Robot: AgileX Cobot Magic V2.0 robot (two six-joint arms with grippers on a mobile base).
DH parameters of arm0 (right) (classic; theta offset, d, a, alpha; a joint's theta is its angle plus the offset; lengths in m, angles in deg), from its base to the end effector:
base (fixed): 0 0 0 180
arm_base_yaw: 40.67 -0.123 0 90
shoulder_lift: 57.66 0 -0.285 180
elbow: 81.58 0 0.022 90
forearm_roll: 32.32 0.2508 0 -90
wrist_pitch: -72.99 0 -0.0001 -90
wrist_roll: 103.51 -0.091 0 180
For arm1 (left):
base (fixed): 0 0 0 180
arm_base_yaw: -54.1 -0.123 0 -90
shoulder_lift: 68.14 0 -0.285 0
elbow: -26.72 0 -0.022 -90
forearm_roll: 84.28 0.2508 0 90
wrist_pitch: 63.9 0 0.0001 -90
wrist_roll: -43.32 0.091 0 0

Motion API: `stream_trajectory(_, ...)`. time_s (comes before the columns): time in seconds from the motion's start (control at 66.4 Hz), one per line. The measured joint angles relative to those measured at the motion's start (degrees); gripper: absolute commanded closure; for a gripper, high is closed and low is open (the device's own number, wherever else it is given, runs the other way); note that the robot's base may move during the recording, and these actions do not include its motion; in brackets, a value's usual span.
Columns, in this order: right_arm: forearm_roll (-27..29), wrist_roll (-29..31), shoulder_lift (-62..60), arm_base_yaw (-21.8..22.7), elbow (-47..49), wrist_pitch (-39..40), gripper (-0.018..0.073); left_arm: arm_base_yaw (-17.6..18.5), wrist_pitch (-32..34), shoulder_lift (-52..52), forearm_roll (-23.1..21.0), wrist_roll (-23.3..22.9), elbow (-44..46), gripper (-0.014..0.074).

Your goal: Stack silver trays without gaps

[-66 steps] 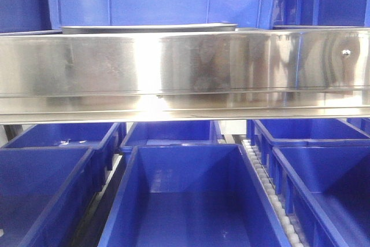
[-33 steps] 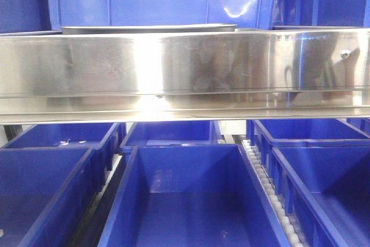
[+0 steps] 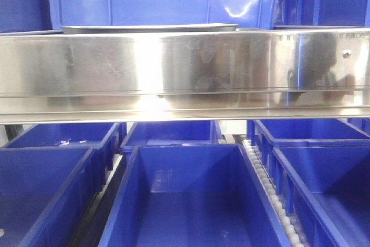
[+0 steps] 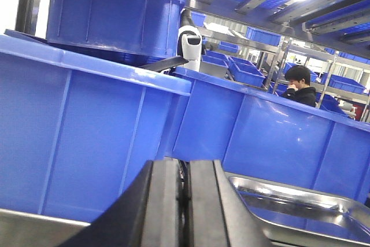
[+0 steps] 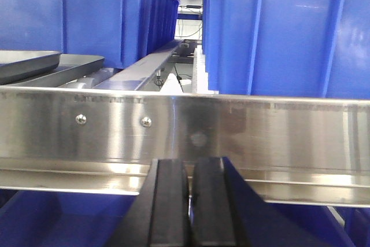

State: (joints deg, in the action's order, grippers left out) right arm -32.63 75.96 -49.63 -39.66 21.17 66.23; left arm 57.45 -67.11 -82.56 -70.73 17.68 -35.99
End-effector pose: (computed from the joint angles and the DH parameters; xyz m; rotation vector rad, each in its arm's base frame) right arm 0.0569 -0.0011 0.2020 0.0178 1.6063 -0.0112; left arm 0.0533 -0.0019 0.2866 -0.1181 1.3990 -0.2149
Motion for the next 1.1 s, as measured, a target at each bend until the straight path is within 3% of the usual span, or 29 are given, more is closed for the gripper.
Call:
stream_trajectory(0.286, 1.35, 0.0, 0.0, 0.0, 0.0, 0.0, 0.0574, 0.0, 0.0, 0.0, 0.0, 0.0, 0.0, 0.0603)
stream_trajectory(0.527, 1.62, 0.0, 0.0, 3.84, 0.0, 0.0, 0.0574, 0.0, 0.0, 0.0, 0.0, 0.0, 0.0, 0.0603)
stream_trajectory(1.1, 1.73, 0.0, 0.0, 3.95, 0.0, 0.0, 0.0574, 0.0, 0.0, 0.0, 0.0, 0.0, 0.0, 0.0603)
